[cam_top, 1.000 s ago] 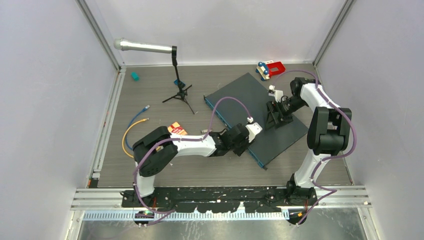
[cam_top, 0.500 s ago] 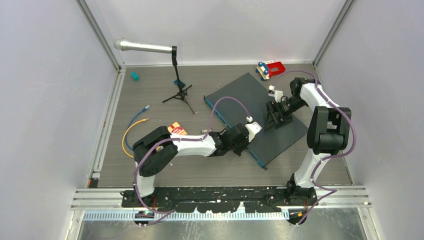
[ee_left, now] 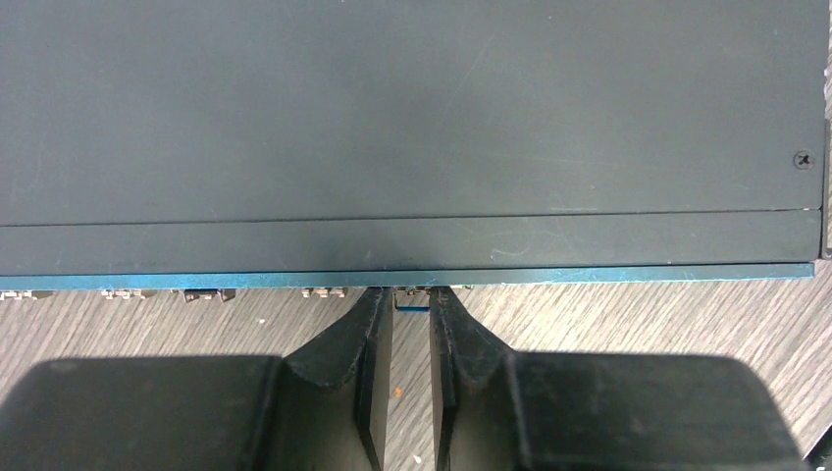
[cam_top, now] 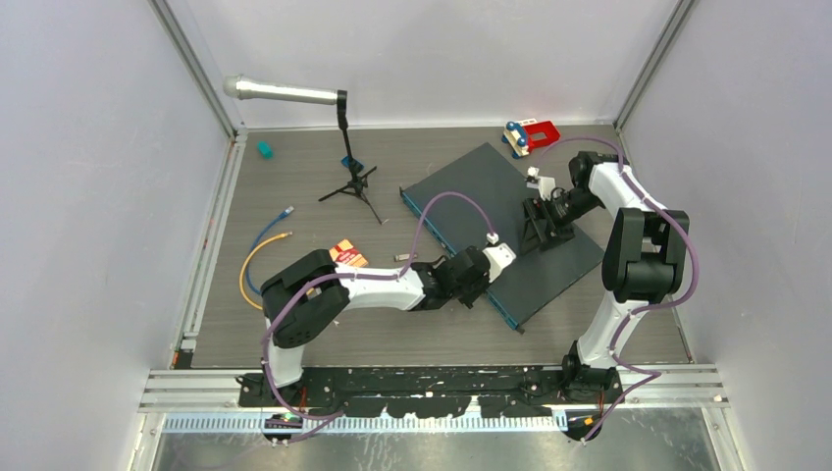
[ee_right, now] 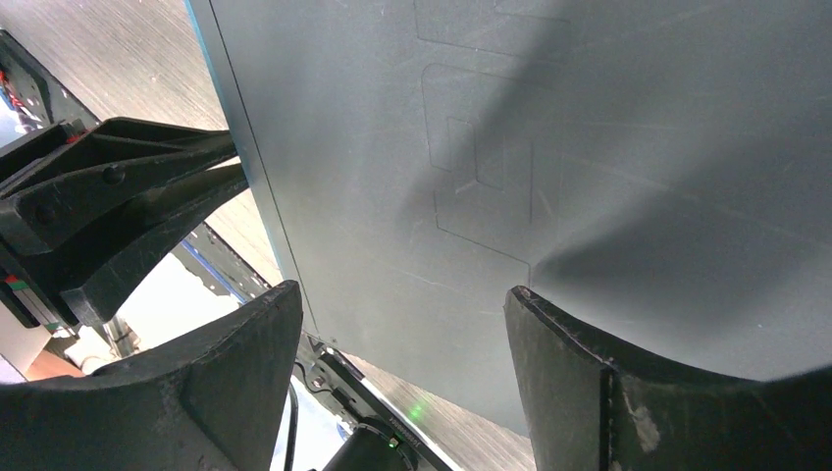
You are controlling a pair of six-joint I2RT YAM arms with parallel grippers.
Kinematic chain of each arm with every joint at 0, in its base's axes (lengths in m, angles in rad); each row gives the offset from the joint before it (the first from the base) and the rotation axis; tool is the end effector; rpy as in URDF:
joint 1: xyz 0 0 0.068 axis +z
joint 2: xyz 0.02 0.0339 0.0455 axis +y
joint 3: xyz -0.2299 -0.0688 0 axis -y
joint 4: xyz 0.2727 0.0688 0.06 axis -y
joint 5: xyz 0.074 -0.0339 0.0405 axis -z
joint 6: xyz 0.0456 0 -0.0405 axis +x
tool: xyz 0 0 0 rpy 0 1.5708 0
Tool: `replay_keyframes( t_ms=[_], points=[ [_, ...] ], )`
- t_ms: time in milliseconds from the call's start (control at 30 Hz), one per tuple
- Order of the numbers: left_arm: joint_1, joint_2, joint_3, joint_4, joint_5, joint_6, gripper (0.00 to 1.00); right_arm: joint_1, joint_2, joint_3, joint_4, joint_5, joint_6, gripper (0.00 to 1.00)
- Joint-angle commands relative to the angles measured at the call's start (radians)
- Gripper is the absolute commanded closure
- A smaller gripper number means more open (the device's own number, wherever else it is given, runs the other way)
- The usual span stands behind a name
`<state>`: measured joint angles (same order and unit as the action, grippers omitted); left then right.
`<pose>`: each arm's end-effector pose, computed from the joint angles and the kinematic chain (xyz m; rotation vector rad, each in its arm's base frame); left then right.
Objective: Pull the plug from the switch port
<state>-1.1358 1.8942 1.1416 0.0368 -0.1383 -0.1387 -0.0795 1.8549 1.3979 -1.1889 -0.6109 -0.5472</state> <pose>0.1840 -0.3810 0.1107 1.0492 2.0810 -0.5018 0.3483 -0.0015 0.1567 -0.6358 2.8167 0.8995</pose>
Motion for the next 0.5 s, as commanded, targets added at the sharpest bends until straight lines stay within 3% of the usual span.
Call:
replay_keyframes(
  t_ms=[0,467],
  points=[
    [-0.008,-0.034,-0.013,-0.001,-0.002,0.058,1.0,0.006,0.0,0.036,-0.024,-0.008,-0.017,0.2],
    [-0.008,-0.054,-0.002,-0.192,0.07,0.036,1.0,0.007,0.007,0.04,-0.031,-0.006,-0.02,0.19]
  ],
)
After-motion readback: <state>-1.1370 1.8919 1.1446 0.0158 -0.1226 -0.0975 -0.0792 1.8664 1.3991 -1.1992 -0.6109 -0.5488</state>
